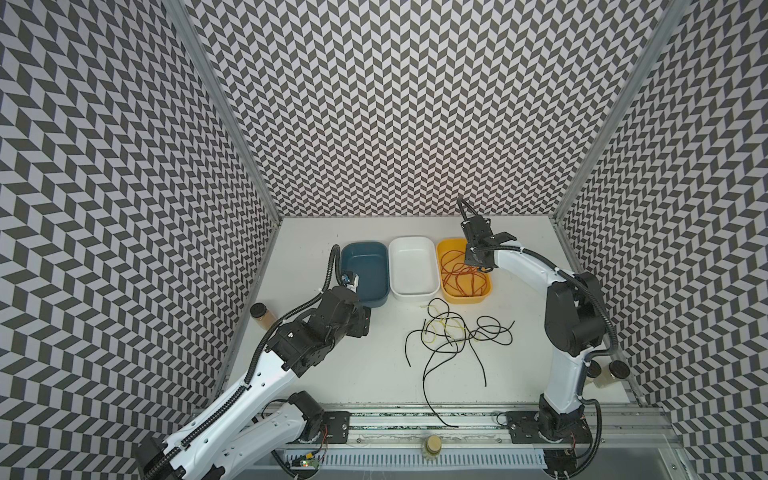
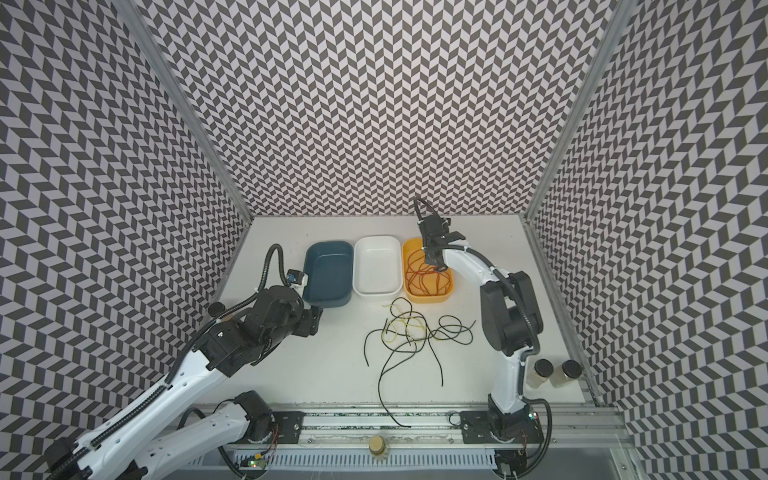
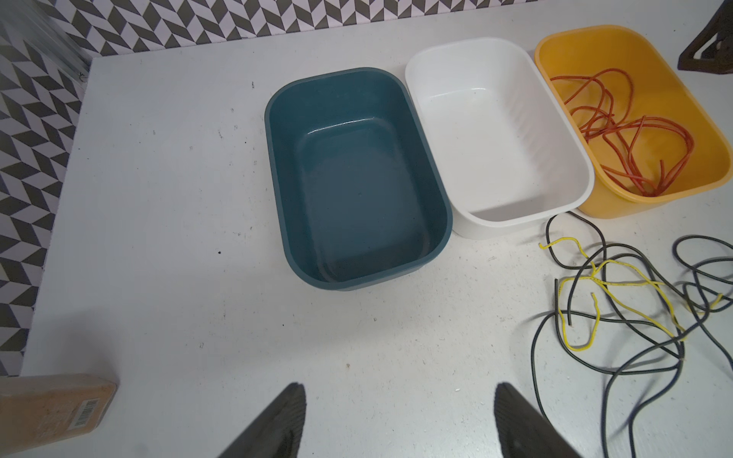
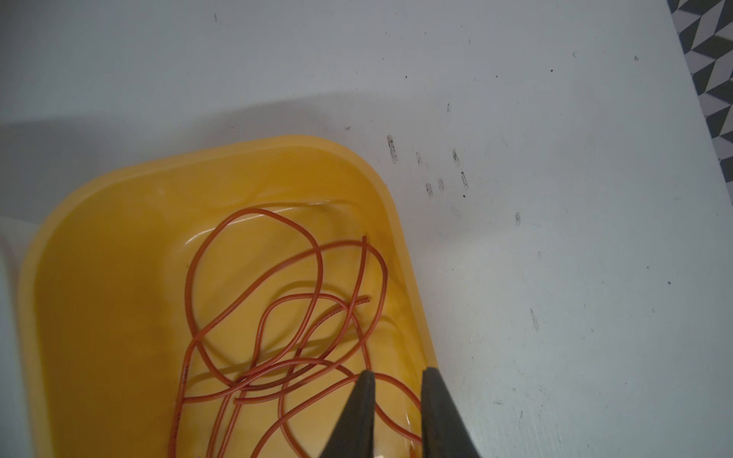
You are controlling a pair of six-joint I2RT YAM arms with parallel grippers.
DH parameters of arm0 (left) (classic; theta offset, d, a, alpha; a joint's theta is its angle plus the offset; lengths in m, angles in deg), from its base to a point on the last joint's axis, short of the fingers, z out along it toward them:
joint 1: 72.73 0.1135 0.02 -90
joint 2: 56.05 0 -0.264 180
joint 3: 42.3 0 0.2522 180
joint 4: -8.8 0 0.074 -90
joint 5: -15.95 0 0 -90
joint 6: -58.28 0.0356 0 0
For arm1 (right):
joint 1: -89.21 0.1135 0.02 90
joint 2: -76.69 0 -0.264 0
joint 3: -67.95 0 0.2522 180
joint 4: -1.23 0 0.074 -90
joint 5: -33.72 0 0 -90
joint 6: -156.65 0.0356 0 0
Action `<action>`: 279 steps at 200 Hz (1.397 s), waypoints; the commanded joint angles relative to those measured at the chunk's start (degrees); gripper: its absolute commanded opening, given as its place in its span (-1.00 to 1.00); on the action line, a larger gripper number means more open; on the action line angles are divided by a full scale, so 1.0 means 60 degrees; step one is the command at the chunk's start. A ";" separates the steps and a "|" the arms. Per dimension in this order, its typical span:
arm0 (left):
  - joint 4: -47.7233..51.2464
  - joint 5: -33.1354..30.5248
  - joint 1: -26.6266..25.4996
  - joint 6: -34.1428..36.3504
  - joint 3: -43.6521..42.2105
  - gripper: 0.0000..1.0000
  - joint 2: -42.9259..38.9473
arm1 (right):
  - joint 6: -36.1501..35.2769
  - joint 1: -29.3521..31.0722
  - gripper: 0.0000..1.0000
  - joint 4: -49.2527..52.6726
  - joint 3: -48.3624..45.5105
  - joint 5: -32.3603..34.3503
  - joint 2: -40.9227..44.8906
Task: Untangle the cables
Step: 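Lower the red wire into the yellow bin and open the right gripper, then move the right gripper down over the black and yellow wire pile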
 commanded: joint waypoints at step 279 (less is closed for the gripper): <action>0.0027 0.0086 -0.0039 0.0068 -0.0055 0.53 0.0136 | 0.1151 0.5042 0.09 -0.2684 -0.7980 -0.3025 0.5725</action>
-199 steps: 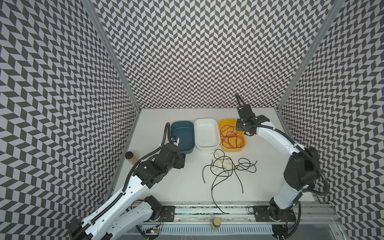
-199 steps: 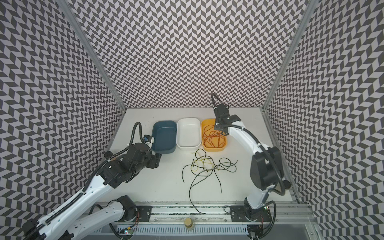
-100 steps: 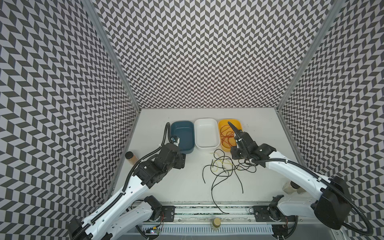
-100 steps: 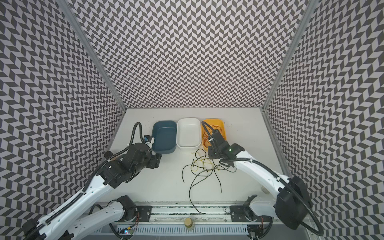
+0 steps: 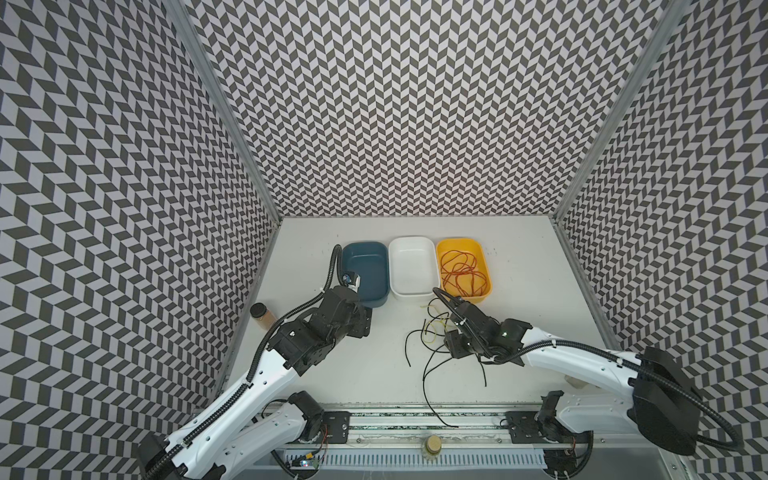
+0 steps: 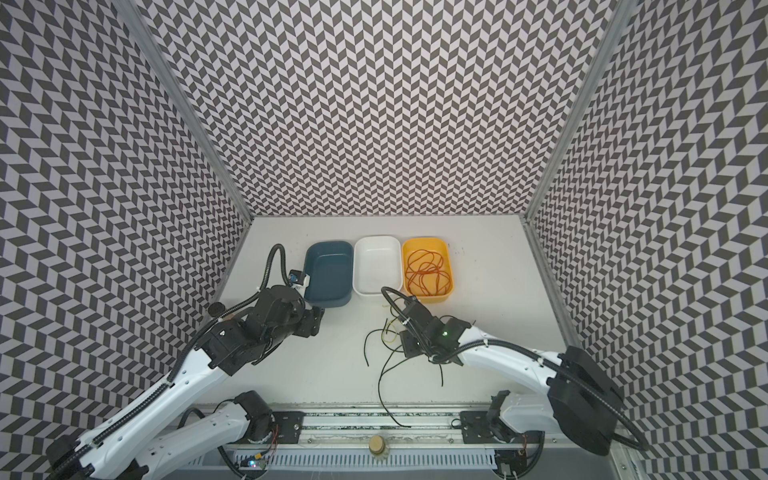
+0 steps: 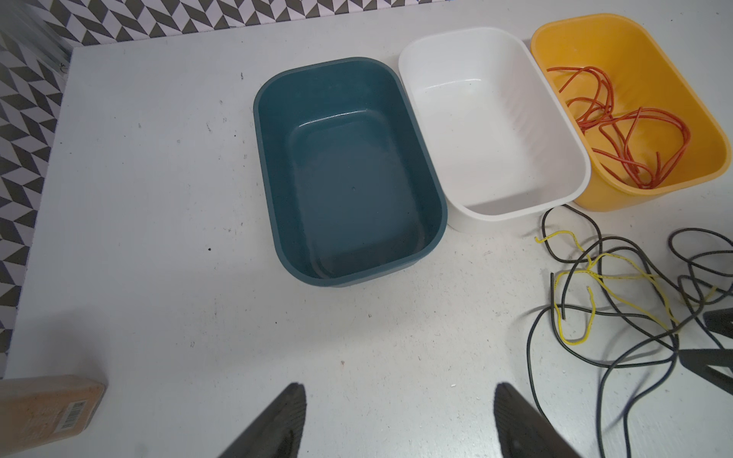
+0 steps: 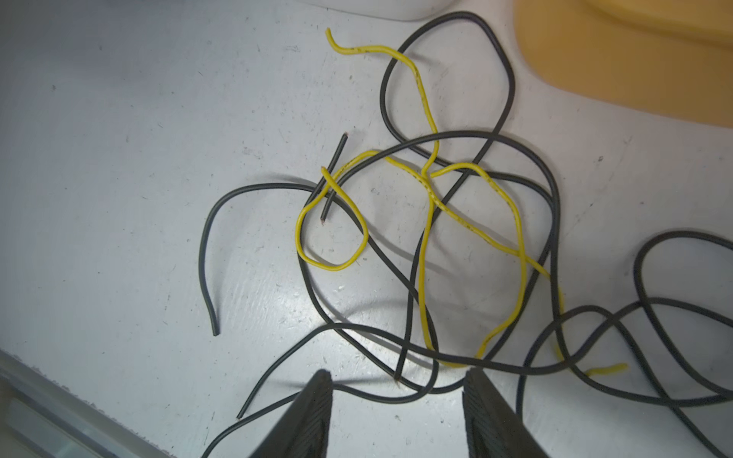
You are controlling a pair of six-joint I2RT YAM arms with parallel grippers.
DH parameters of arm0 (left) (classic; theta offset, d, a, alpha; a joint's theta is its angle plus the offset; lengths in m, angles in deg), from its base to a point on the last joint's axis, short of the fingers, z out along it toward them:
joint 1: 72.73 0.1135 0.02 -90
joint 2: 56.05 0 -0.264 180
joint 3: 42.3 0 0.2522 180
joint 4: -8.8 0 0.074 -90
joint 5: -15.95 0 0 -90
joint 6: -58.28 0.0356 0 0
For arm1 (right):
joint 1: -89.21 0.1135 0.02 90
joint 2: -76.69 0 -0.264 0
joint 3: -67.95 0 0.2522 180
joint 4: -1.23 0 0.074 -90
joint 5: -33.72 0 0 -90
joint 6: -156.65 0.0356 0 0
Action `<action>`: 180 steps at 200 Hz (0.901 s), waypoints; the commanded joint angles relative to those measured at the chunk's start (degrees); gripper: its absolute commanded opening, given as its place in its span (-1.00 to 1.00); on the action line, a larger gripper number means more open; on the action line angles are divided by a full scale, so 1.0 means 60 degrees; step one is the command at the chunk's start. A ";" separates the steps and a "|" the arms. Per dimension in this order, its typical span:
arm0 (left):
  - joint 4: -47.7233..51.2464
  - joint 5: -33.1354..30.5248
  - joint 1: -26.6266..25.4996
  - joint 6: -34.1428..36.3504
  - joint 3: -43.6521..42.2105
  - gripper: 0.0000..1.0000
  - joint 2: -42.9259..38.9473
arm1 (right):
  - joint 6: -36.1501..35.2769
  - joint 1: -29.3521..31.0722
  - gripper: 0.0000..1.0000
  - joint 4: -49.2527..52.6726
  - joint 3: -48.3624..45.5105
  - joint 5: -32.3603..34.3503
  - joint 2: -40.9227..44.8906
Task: Untangle the cables
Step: 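Move the right gripper down over the black and yellow wire pile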
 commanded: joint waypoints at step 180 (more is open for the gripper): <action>0.0034 -0.0173 -0.0074 0.0086 -0.0046 0.53 0.0075 | 0.0018 0.0052 -0.82 -0.1304 0.0749 -0.1060 -0.2049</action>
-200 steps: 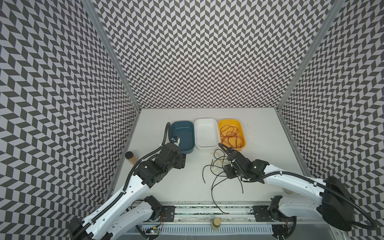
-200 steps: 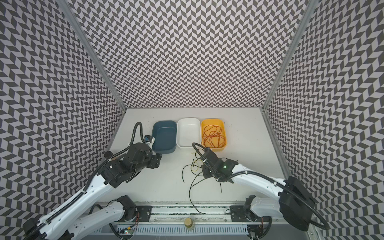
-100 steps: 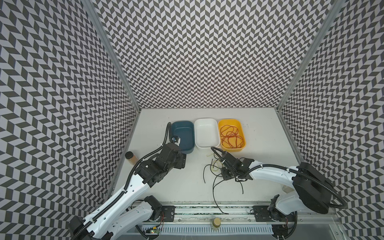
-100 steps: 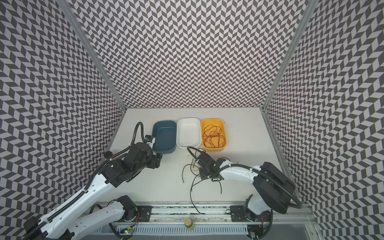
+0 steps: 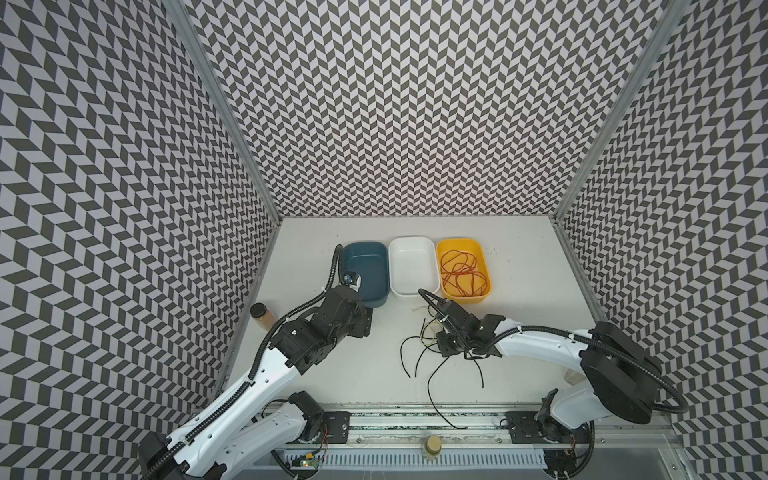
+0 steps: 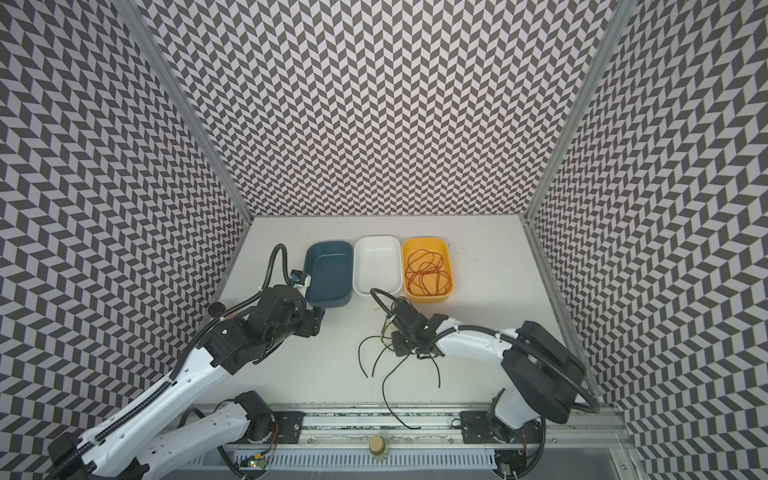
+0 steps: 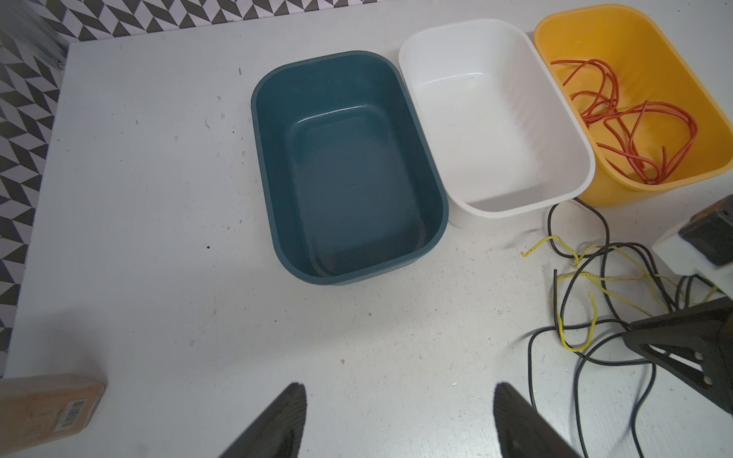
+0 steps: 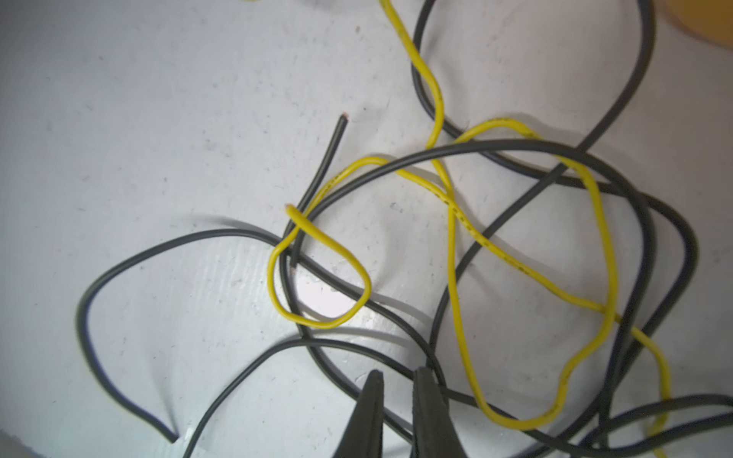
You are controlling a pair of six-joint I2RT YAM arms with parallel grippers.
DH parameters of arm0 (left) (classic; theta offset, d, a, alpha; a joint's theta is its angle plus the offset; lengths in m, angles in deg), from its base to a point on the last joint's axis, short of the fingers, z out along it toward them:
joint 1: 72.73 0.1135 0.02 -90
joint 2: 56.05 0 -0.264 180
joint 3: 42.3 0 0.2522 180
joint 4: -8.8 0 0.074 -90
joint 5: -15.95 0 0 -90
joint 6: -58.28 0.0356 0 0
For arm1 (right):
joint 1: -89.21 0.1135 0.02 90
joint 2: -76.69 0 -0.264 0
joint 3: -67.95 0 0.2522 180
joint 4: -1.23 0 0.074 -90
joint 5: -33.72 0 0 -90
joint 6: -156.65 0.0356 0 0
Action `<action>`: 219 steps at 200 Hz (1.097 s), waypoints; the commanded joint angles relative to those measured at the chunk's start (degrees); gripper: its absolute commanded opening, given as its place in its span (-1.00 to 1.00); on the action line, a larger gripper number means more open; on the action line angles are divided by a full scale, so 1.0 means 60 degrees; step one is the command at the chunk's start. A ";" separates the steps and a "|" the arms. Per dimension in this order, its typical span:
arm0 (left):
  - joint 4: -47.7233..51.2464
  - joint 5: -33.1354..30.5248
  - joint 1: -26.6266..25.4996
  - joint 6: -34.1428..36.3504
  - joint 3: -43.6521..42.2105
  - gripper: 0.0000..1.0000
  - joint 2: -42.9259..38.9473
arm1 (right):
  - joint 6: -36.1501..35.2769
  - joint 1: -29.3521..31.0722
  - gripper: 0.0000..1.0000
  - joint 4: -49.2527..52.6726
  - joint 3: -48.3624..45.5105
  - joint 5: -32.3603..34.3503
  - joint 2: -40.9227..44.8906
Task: Untangle the cables
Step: 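Move the right gripper down over the black and yellow wire pile, then close the right gripper on a black wire in the pile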
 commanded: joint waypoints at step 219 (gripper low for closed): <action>0.0144 -0.0385 -0.0544 0.0107 -0.0032 0.54 -0.0056 | 0.0091 0.0052 0.12 0.0691 -0.0674 0.0608 0.1734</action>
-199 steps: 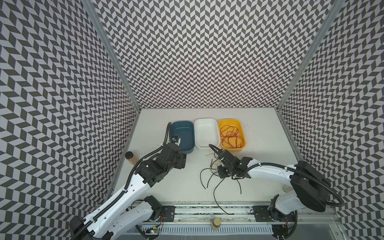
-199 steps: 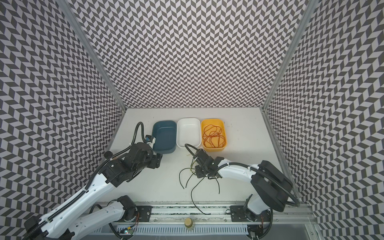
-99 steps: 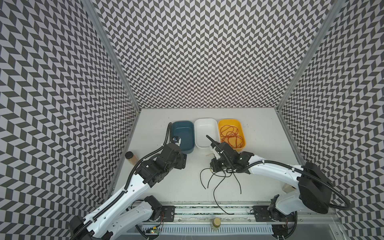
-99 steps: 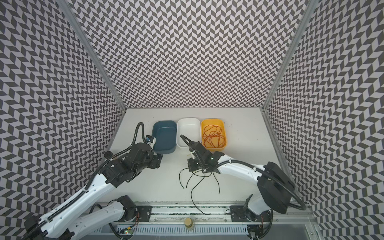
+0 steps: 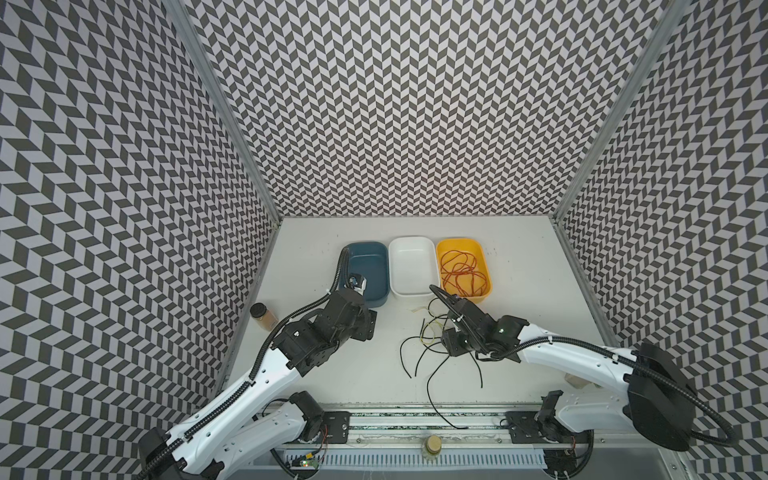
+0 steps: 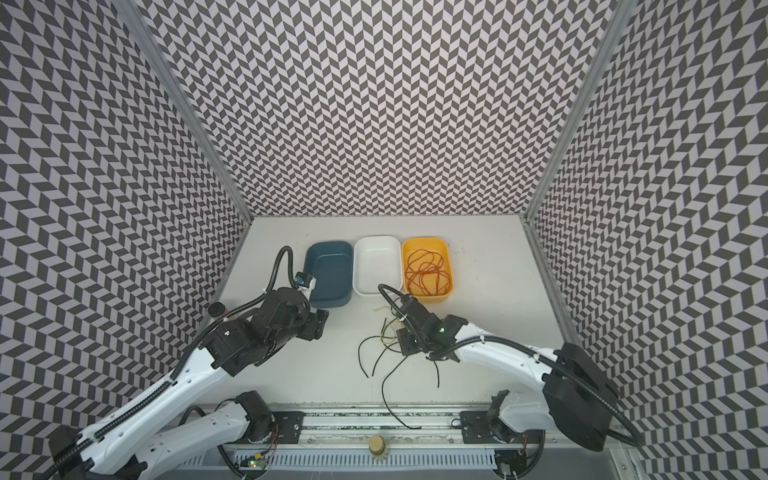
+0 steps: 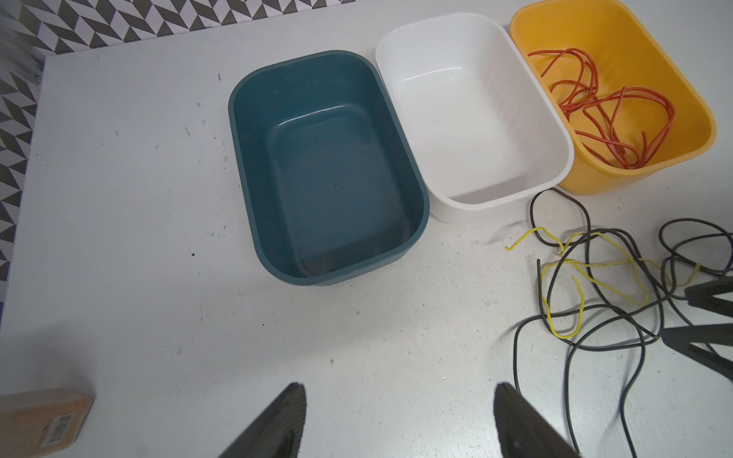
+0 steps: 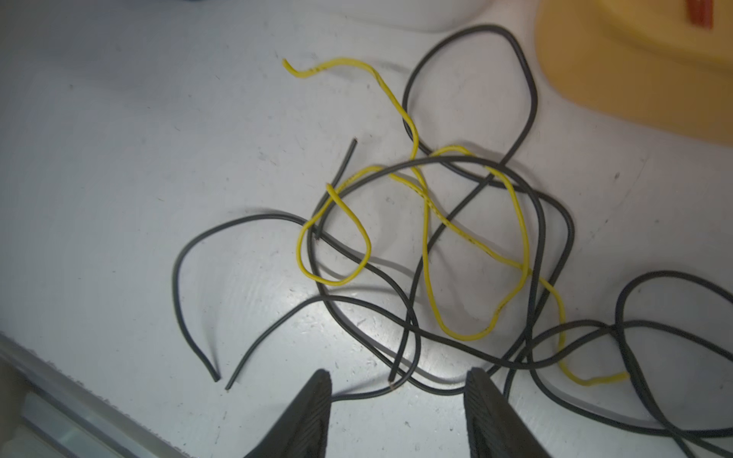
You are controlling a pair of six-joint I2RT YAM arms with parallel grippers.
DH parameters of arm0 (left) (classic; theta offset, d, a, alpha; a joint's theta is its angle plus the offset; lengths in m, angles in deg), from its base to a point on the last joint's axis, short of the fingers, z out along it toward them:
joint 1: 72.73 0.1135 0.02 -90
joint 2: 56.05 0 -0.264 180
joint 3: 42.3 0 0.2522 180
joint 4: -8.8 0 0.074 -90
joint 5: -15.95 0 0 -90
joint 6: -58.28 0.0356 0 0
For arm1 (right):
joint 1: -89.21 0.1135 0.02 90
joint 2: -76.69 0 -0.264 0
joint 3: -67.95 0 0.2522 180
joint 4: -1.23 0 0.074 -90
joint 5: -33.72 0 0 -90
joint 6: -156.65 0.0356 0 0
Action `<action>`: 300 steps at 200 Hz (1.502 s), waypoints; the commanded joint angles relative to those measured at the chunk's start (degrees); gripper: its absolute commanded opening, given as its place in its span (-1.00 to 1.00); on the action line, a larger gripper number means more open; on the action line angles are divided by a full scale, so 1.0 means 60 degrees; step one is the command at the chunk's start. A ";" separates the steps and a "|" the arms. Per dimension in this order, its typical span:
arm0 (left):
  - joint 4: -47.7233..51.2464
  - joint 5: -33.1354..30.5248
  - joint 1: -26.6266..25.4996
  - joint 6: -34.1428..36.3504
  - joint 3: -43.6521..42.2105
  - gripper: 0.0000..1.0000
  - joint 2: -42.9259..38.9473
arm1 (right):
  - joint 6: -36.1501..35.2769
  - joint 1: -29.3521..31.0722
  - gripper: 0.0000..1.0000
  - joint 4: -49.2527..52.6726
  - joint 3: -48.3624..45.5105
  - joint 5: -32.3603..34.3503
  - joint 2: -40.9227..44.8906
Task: Untangle the cables
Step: 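Close the right gripper on a black wire in the pile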
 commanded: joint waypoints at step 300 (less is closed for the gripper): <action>0.0157 -0.0496 -0.0066 0.0097 -0.0041 0.54 -0.0049 | -0.0606 0.0118 -1.00 -0.1748 0.2361 -0.2006 -0.1842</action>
